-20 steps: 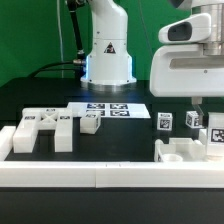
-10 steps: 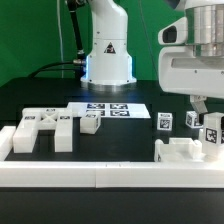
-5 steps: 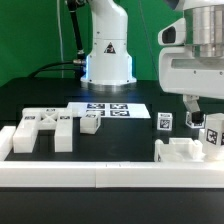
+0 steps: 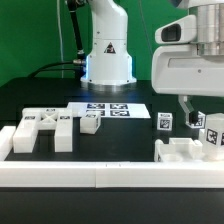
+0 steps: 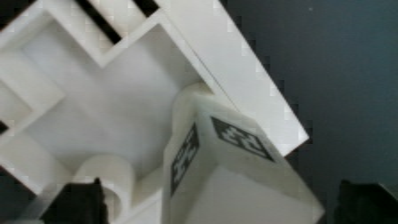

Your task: Assemble chair

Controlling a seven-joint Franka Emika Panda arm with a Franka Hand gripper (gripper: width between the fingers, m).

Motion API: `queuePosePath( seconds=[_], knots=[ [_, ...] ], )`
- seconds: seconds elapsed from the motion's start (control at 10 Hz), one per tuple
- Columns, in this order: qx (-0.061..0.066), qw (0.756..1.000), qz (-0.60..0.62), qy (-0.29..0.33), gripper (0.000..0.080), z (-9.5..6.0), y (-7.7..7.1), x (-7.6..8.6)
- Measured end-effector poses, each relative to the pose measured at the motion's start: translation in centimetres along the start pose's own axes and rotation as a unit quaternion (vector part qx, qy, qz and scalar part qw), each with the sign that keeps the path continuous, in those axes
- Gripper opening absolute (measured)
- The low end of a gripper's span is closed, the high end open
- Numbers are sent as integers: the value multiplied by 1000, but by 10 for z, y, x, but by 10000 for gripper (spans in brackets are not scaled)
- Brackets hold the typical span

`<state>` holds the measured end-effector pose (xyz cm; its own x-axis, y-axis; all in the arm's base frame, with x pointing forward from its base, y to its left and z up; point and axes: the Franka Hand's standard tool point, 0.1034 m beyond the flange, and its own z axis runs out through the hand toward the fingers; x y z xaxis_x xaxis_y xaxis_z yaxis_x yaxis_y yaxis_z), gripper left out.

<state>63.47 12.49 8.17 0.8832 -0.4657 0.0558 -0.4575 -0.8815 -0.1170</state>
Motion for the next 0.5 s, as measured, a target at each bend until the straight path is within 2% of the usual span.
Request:
queuePosePath(
  seconds=[0.5],
  knots=[
    [-5, 988, -156, 2, 649, 0, -1, -1]
  ],
)
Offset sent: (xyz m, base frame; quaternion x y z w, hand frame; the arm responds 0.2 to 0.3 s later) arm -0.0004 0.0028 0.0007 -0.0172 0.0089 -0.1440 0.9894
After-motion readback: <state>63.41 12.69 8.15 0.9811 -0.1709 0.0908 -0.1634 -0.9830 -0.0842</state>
